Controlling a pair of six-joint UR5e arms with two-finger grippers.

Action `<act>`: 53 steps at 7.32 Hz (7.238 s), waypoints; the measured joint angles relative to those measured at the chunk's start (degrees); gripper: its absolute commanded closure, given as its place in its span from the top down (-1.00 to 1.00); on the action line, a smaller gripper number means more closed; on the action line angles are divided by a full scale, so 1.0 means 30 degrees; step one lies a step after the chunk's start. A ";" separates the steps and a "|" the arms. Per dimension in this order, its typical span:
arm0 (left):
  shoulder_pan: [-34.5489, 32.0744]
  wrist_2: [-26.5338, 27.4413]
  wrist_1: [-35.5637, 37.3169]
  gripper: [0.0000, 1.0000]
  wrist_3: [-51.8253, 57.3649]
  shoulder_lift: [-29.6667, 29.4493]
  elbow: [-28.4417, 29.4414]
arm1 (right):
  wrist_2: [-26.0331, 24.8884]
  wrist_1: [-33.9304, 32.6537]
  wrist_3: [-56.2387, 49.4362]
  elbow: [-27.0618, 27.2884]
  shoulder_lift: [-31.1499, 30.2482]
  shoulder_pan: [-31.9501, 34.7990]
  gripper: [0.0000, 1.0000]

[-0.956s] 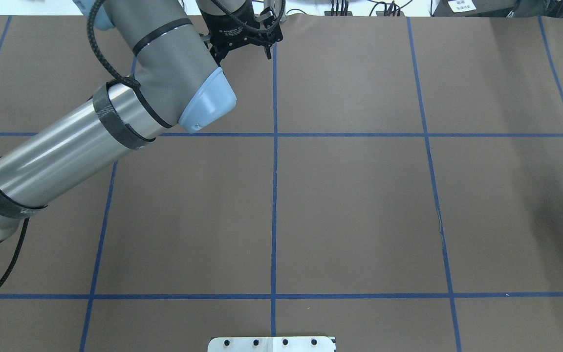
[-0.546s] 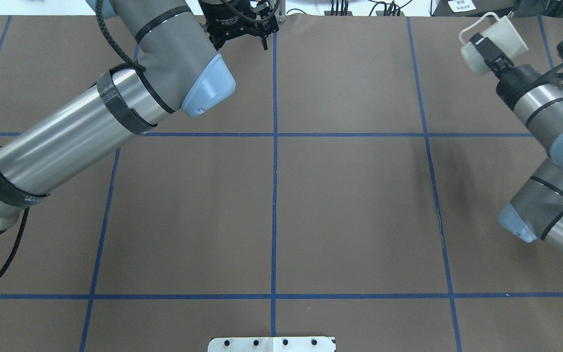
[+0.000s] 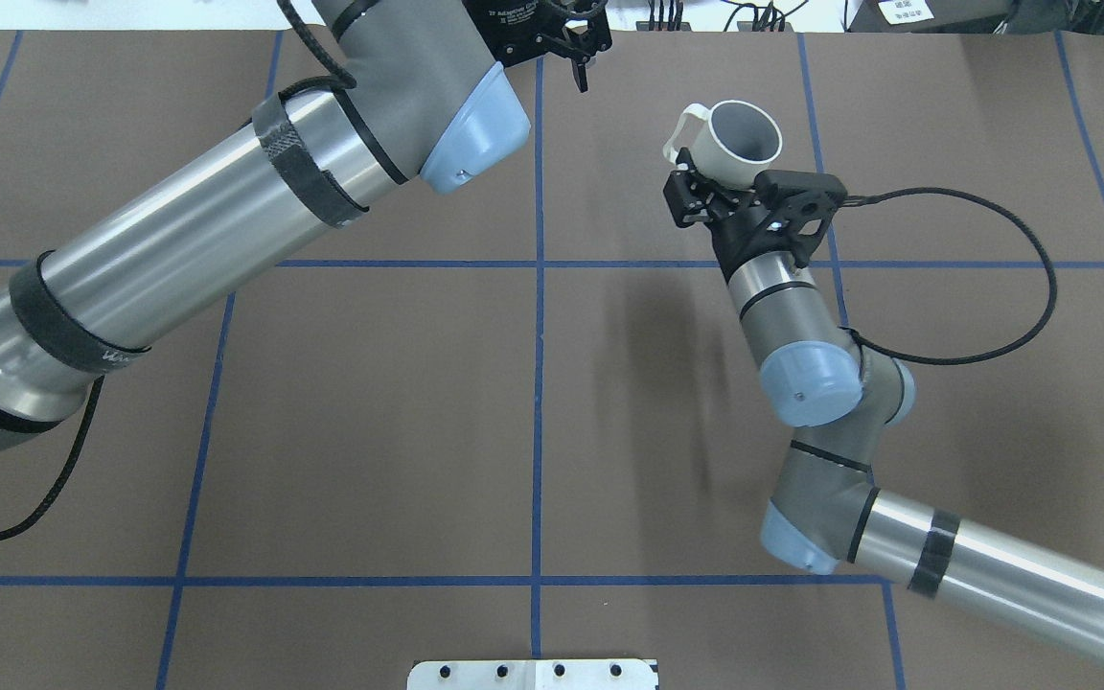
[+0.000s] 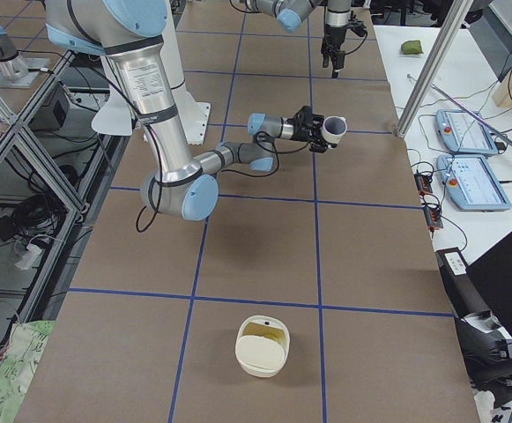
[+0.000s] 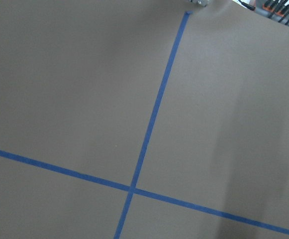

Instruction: Left arm hands cup to right arm to dump lemon

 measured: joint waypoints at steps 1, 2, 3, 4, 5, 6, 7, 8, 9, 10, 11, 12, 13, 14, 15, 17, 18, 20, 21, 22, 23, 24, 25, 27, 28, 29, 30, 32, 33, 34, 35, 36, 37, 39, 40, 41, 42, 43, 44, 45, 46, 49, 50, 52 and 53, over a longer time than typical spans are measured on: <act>0.0113 -0.0413 0.0436 1.00 -0.0018 -0.0133 -0.0025 | -0.1295 -0.1411 -0.0339 -0.0002 0.0871 -0.0937 -0.47; 0.0214 -0.0807 0.0701 1.00 -0.0033 -0.0177 -0.0072 | -0.2202 -0.2663 -0.0460 -0.0011 0.1553 -0.1618 -0.45; 0.0271 -0.1198 0.0808 1.00 -0.0048 -0.0175 -0.0084 | -0.2868 -0.3561 -0.0502 -0.0017 0.2012 -0.2106 -0.36; 0.0349 -0.1503 0.0837 0.99 -0.0249 -0.0167 -0.0091 | -0.3374 -0.3984 -0.0514 -0.0013 0.2317 -0.2421 -0.31; 0.0585 -0.1602 0.0840 0.86 -0.0678 -0.0134 -0.0081 | -0.3783 -0.4146 -0.0519 -0.0012 0.2508 -0.2605 -0.31; 0.0920 -0.1576 0.0837 0.67 -0.1021 -0.0091 -0.0068 | -0.4010 -0.4210 -0.0520 -0.0018 0.2611 -0.2690 -0.30; 0.1222 -0.1536 0.0836 0.51 -0.1188 -0.0068 -0.0066 | -0.4106 -0.4286 -0.0528 -0.0037 0.2653 -0.2719 -0.30; 0.1422 -0.1444 0.0841 0.32 -0.1262 -0.0058 -0.0064 | -0.4157 -0.4526 -0.0591 -0.0050 0.2657 -0.2725 -0.30; 0.1549 -0.1269 0.0854 0.22 -0.1297 -0.0048 -0.0046 | -0.4186 -0.4881 -0.0719 -0.0056 0.2662 -0.2735 -0.30; 0.1645 -0.1137 0.0860 0.21 -0.1318 -0.0042 -0.0036 | -0.4226 -0.5102 -0.0812 -0.0056 0.2670 -0.2735 -0.30; 0.1703 -0.1073 0.0863 0.21 -0.1329 -0.0045 -0.0027 | -0.4294 -0.5192 -0.0857 -0.0025 0.2710 -0.2735 -0.30; 0.1733 -0.1042 0.0864 0.21 -0.1332 -0.0055 -0.0017 | -0.4396 -0.5223 -0.0883 0.0035 0.2778 -0.2760 -0.30; 0.1742 -0.1029 0.0864 0.14 -0.1328 -0.0050 -0.0003 | -0.4519 -0.5234 -0.0902 0.0088 0.2832 -0.2775 -0.30; 0.1751 -0.1023 0.0864 0.04 -0.1321 -0.0029 0.0020 | -0.4598 -0.5233 -0.0918 0.0122 0.2844 -0.2784 -0.30; 0.1751 -0.1022 0.0864 -0.20 -0.1322 -0.0017 0.0036 | -0.4635 -0.5221 -0.0927 0.0132 0.2823 -0.2792 -0.30; 0.1753 -0.1021 0.0864 -0.25 -0.1307 0.0000 0.0044 | -0.4669 -0.5212 -0.0930 0.0128 0.2771 -0.2809 -0.30; 0.1753 -0.1021 0.0864 -0.25 -0.1306 0.0005 0.0035 | -0.4673 -0.5211 -0.0931 0.0117 0.2773 -0.2803 -0.30; 0.1753 -0.1021 0.0864 -0.25 -0.1304 -0.0005 0.0025 | -0.4674 -0.5192 -0.0931 0.0115 0.2777 -0.2796 -0.30; 0.1753 -0.1021 0.0865 -0.31 -0.1305 -0.0006 0.0014 | -0.4674 -0.5185 -0.0931 0.0117 0.2778 -0.2796 -0.30; 0.1753 -0.1021 0.0864 -0.37 -0.1310 -0.0016 0.0003 | -0.4674 -0.5182 -0.0937 0.0129 0.2778 -0.2795 -0.30; 0.1753 -0.1021 0.0870 -0.54 -0.1323 -0.0026 -0.0012 | -0.4675 -0.5182 -0.0949 0.0138 0.2778 -0.2795 -0.30; 0.1753 -0.1021 0.0905 -1.00 -0.1338 -0.0032 -0.0035 | -0.4674 -0.5174 -0.0956 0.0140 0.2787 -0.2795 -0.27; 0.1749 -0.1021 0.0988 -1.00 -0.1366 -0.0045 -0.0060 | -0.4675 -0.5156 -0.0958 0.0151 0.2797 -0.2795 0.11; 0.1729 -0.1023 0.1214 -1.00 -0.1412 -0.0072 -0.0096 | -0.4625 -0.5068 -0.0966 0.0190 0.2789 -0.2788 1.00; 0.1724 -0.1046 0.1428 -1.00 -0.1418 -0.0139 -0.0127 | -0.4550 -0.5034 -0.0949 0.0194 0.2732 -0.2781 1.00; 0.1707 -0.1073 0.1592 -1.00 -0.1415 -0.0213 -0.0178 | -0.4531 -0.5024 -0.0943 0.0152 0.2642 -0.2790 1.00; 0.1654 -0.1105 0.1661 -1.00 -0.1403 -0.0258 -0.0338 | -0.4523 -0.5027 -0.0945 0.0062 0.2508 -0.2845 1.00; 0.1282 -0.1172 0.1687 -1.00 -0.1386 -0.0270 -0.0878 | -0.4413 -0.5046 -0.0934 -0.0051 0.2079 -0.3036 1.00; 0.0900 -0.1227 0.1692 -1.00 -0.1374 -0.0260 -0.1283 | -0.4377 -0.5042 -0.0917 -0.0073 0.1920 -0.3117 1.00; 0.0446 -0.1269 0.1703 -1.00 -0.1321 -0.0169 -0.1870 | -0.4307 -0.5018 -0.0893 -0.0052 0.1863 -0.3155 1.00; -0.0028 -0.1296 0.1703 -1.00 -0.1067 0.0419 -0.2876 | -0.3762 -0.4961 -0.0894 0.0047 0.1775 -0.3101 1.00; -0.0428 -0.1308 0.1698 -1.00 -0.0419 0.1656 -0.4230 | -0.2555 -0.4885 -0.0932 0.0235 0.1523 -0.2823 1.00; -0.0828 -0.1312 0.1706 -1.00 0.0823 0.3509 -0.5948 | -0.0690 -0.4810 -0.1082 0.0678 0.1035 -0.2134 1.00; -0.1669 -0.1287 0.1707 -1.00 0.4163 0.7472 -0.8753 | 0.3607 -0.4813 -0.2477 0.1516 0.0007 0.0201 1.00; -0.2193 -0.1216 0.1668 -1.00 0.6528 0.9358 -0.9402 | 0.6109 -0.4856 -0.3537 0.1636 -0.0382 0.1896 1.00; -0.2929 -0.1173 0.1573 -1.00 0.9470 1.1256 -0.9657 | 0.9107 -0.4883 -0.4304 0.1780 -0.0927 0.3752 1.00; -0.3790 -0.1195 0.1477 -1.00 1.2405 1.2960 -0.9686 | 1.2506 -0.5054 -0.4654 0.2075 -0.1746 0.5627 1.00; -0.4552 -0.1257 0.1416 -1.00 1.4978 1.4410 -0.9590 | 1.6532 -0.5409 -0.4874 0.2362 -0.2614 0.7779 1.00; -0.5099 -0.1324 0.1375 -1.00 1.7197 1.5778 -0.9470 | 2.0416 -0.5686 -0.5143 0.2517 -0.3414 1.0021 1.00; -0.5461 -0.1355 0.1357 -1.00 1.9392 1.7124 -0.9361 | 2.3733 -0.5852 -0.5843 0.2509 -0.4223 1.2088 1.00; -0.5647 -0.1374 0.1386 -1.00 2.1049 1.8086 -0.9133 | 2.5835 -0.6216 -0.7070 0.2486 -0.4916 1.3475 1.00; -0.5607 -0.1400 0.1490 0.11 2.2231 1.9546 -0.8557 | 2.7640 -0.7479 -0.8915 0.2622 -0.5533 1.4533 1.00; -0.5575 -0.1409 0.1510 0.99 2.2246 1.9669 -0.8371 | 2.7812 -0.7582 -0.8984 0.2629 -0.5556 1.4563 1.00; -0.5581 -0.1978 0.1544 1.00 2.2262 1.9736 -0.8059 | 2.9574 -0.8627 -0.9020 0.2736 -0.5587 1.5159 1.00; -0.5637 -0.2676 0.1559 1.00 2.2263 1.9745 -0.8245 | 3.0526 -0.9096 -0.9035 0.2933 -0.5823 1.5668 1.00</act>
